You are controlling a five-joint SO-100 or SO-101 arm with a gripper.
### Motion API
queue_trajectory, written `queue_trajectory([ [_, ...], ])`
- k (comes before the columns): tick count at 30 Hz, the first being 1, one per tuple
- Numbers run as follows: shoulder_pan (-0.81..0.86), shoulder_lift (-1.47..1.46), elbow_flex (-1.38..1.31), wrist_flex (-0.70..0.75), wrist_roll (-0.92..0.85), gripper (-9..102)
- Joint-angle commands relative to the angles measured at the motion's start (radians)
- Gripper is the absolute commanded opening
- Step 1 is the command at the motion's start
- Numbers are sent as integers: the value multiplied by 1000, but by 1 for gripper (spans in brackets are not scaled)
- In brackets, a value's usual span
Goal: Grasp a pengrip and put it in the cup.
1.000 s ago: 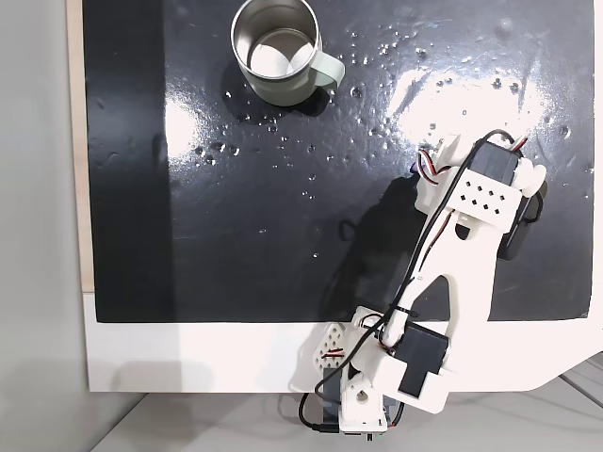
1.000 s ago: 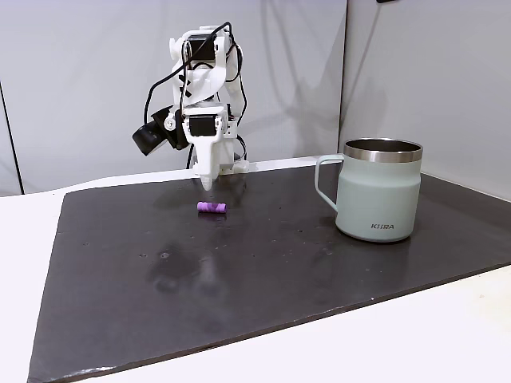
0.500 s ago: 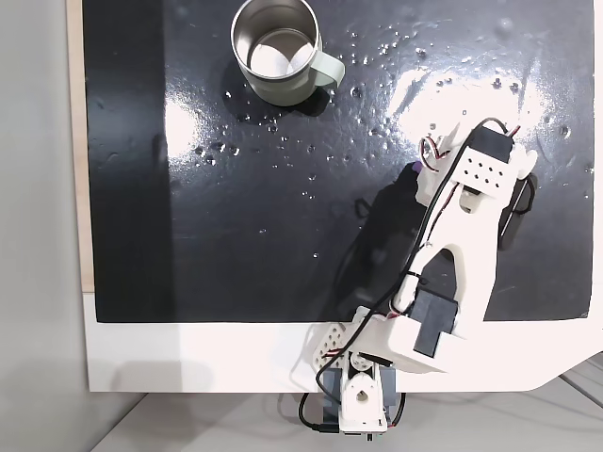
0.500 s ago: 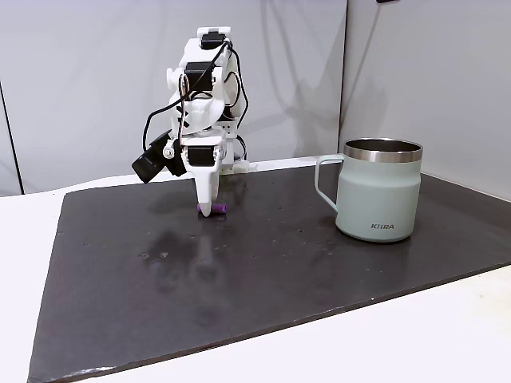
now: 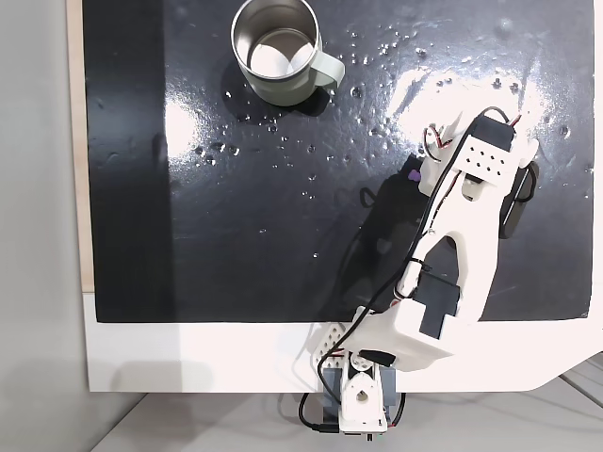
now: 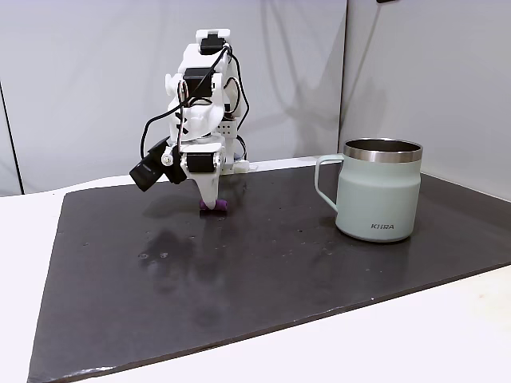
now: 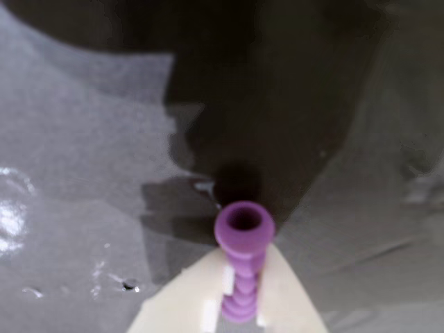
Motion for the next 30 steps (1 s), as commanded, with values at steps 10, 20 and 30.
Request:
queue_trajectory([
  [10,-37,101,-428,382,11,0],
  [20,-183,399,-584,430,3,0],
  [30,-365,161,-1014,362,61,0],
])
